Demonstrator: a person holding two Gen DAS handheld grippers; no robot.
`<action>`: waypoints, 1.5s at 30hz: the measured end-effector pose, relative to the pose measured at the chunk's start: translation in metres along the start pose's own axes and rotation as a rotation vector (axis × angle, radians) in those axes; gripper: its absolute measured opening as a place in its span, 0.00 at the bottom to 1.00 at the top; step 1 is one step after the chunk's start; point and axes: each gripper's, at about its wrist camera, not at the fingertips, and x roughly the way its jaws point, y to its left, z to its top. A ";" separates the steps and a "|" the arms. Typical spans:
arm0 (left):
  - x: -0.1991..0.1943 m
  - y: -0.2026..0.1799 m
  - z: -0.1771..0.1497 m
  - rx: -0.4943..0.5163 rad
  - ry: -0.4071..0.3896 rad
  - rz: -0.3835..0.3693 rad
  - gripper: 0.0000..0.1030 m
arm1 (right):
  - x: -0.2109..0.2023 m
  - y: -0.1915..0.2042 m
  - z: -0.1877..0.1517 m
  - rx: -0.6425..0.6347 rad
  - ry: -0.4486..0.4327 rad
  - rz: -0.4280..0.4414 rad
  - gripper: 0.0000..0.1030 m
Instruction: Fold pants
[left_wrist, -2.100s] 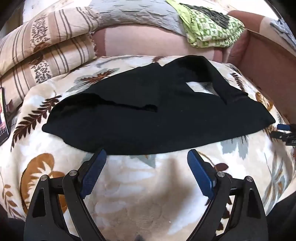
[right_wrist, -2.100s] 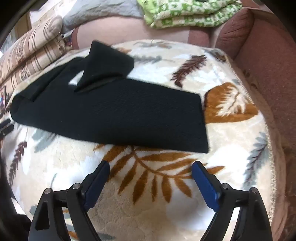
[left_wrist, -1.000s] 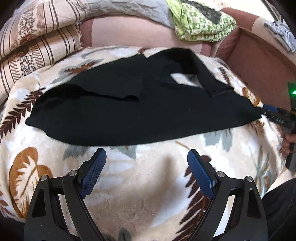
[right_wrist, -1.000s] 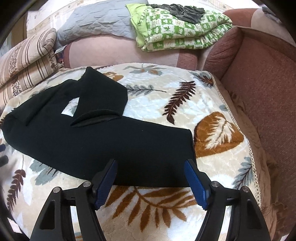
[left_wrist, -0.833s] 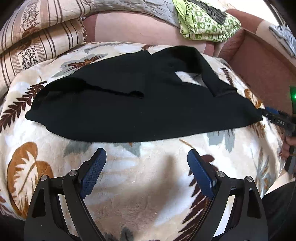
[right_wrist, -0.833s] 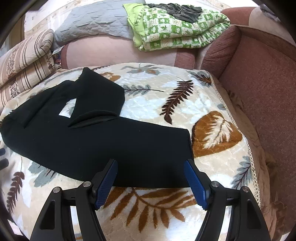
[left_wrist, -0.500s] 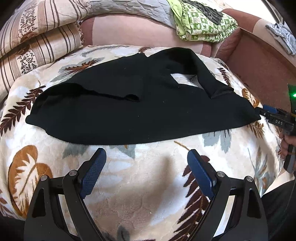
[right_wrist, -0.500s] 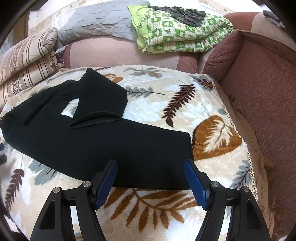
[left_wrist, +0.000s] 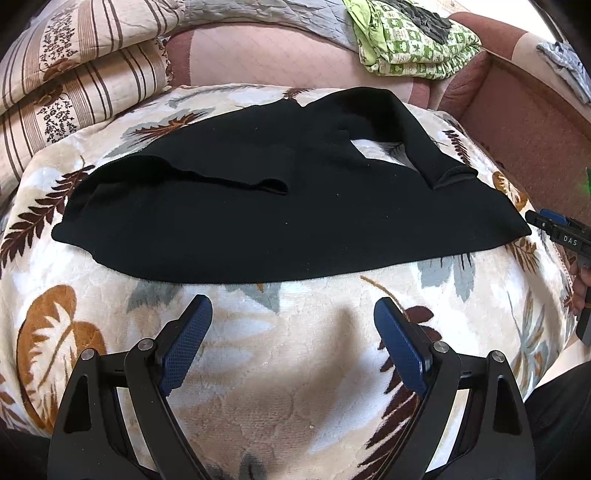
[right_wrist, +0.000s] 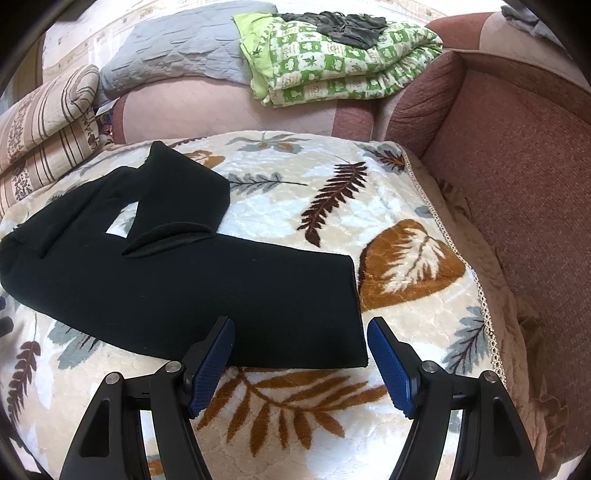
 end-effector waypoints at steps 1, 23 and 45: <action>0.000 0.000 0.000 -0.001 0.000 0.001 0.88 | 0.000 0.000 0.000 0.000 0.000 0.000 0.70; 0.000 -0.002 0.001 -0.006 -0.001 -0.002 0.88 | 0.002 0.000 0.000 -0.005 0.005 -0.011 0.70; -0.006 0.002 0.004 0.001 -0.026 -0.003 0.88 | -0.001 0.000 0.001 -0.002 0.005 -0.016 0.70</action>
